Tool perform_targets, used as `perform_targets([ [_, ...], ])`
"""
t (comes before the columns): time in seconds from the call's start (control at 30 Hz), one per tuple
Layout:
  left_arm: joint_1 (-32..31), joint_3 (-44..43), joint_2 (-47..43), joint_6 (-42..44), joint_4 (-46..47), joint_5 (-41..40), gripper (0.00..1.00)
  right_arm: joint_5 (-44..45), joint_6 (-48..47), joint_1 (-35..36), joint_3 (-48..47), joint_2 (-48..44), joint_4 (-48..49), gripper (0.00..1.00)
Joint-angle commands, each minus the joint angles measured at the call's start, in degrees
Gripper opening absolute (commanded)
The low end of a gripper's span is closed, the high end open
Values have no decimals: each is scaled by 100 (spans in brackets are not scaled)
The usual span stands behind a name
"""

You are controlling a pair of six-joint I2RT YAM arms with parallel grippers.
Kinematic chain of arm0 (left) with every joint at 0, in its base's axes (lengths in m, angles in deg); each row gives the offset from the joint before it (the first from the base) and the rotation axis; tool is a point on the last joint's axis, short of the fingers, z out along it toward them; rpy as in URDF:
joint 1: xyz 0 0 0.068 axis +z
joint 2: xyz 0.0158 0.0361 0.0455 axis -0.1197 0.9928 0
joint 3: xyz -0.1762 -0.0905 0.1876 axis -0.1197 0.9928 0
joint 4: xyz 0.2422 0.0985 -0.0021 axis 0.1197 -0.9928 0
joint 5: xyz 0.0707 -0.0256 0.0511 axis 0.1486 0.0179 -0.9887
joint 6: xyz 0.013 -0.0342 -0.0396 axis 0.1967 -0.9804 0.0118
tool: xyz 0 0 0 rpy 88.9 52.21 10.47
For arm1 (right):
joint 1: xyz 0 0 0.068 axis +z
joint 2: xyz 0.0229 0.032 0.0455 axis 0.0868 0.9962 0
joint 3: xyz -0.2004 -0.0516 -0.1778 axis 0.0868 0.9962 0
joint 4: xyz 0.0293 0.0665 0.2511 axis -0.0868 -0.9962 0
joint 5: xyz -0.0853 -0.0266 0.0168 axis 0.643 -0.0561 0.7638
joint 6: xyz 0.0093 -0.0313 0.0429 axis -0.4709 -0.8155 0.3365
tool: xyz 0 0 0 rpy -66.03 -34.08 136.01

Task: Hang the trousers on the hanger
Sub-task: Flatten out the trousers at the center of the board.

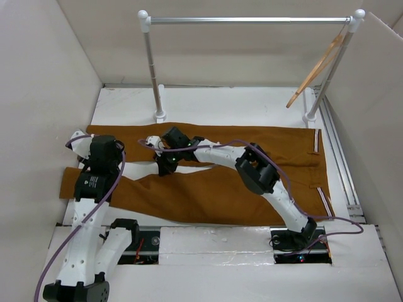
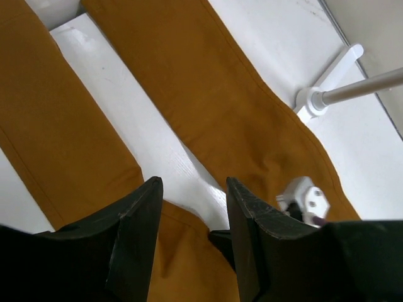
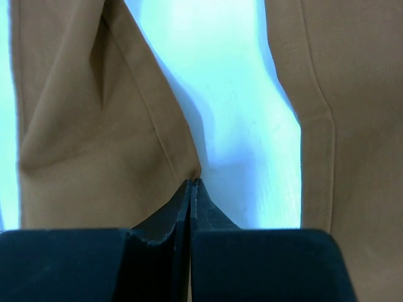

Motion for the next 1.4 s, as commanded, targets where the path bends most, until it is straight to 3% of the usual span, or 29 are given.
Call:
perform_targets([
  [0.0,-43,148,-56,101,117,-82,41,-401,242,-189,-41,-711,547,0],
  [0.1,-43,342,-38,83,117,-126,43,-376,242,-321,-375,-1046,442,0],
  [0.23,-43,675,-56,13,231,-3,72,-287,234,-567,-507,-1258,451,0],
  [0.43,62,861,383,-75,328,-109,77,99,102,-839,-806,-669,-190,4],
  [0.53,378,799,665,-171,267,102,76,266,-56,-902,-763,-615,-569,29],
  [0.57,379,782,752,-207,232,111,76,301,-65,-902,-650,-711,-482,46],
  [0.6,379,764,762,-250,214,120,76,363,-57,-902,-527,-826,-412,54],
  [0.67,379,764,762,-452,196,129,76,346,-91,-902,-227,-1230,-393,66],
  [0.73,379,755,762,-602,187,146,74,275,-179,-849,114,-1693,-446,66],
  [0.83,431,755,832,-954,73,50,71,319,-303,-796,740,-2400,-367,64],
  [0.87,431,755,884,-1076,108,41,68,337,-320,-727,1332,-2966,-202,58],
  [0.9,484,755,928,-1094,108,84,40,415,-311,-726,1686,-3284,-78,48],
  [0.93,484,712,963,-1095,143,102,22,442,-311,-656,2037,-3601,27,31],
  [0.97,554,737,964,-1086,352,242,7,521,-259,-595,2737,-4213,142,0],
  [1.0,554,738,973,-1042,493,382,0,556,-233,-594,3083,-4524,195,0],
  [1.17,2158,834,1770,-805,821,1709,0,872,30,-383,5105,-6256,328,0],
  [1.27,2924,624,1825,-655,471,1493,1,1040,154,-331,6073,-7425,30,0],
  [1.37,3532,597,1833,-147,425,1543,31,1198,181,-330,6628,-8436,-391,2],
])
